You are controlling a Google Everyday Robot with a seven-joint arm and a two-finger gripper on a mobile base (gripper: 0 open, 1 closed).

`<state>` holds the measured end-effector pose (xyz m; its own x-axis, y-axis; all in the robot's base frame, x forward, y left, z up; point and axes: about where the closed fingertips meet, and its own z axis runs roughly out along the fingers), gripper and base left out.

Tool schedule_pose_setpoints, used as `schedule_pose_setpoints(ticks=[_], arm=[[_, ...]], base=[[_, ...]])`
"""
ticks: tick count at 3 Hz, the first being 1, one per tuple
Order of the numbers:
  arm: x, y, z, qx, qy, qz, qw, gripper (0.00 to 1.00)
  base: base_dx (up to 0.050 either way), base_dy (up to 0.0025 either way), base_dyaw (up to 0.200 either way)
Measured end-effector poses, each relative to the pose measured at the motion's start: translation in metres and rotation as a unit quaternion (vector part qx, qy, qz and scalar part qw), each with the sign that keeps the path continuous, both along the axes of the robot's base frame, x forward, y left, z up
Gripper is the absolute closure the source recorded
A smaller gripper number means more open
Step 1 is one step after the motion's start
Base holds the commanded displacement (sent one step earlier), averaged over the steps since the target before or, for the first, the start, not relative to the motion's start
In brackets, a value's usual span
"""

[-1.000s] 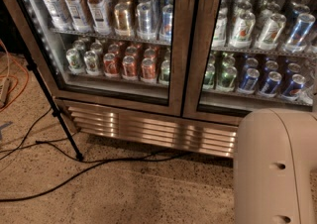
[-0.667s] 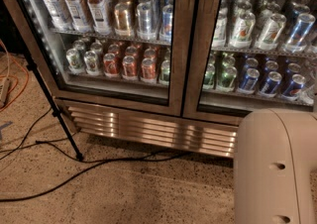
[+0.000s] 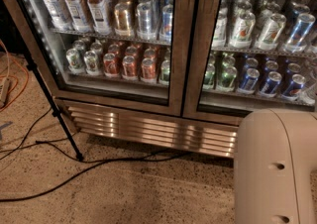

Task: Open right fridge door

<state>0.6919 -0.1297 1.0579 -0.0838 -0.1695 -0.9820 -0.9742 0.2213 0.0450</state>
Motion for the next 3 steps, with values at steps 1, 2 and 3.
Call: schedule_pose_setpoints(ticks=[1, 2, 3], arm=[[-0.0001, 0.0, -0.0004, 0.0, 0.0, 0.0, 1.0, 1.0], [-0.0057, 0.0035, -0.0038, 0.001, 0.0, -0.001, 1.0, 1.0], [-0.0053, 0.0033, -0.004, 0.001, 0.0, -0.001, 1.0, 1.0]], base=[[0.0, 0.0, 0.0], [0.0, 0.0, 0.0], [0.0, 0.0, 0.0]])
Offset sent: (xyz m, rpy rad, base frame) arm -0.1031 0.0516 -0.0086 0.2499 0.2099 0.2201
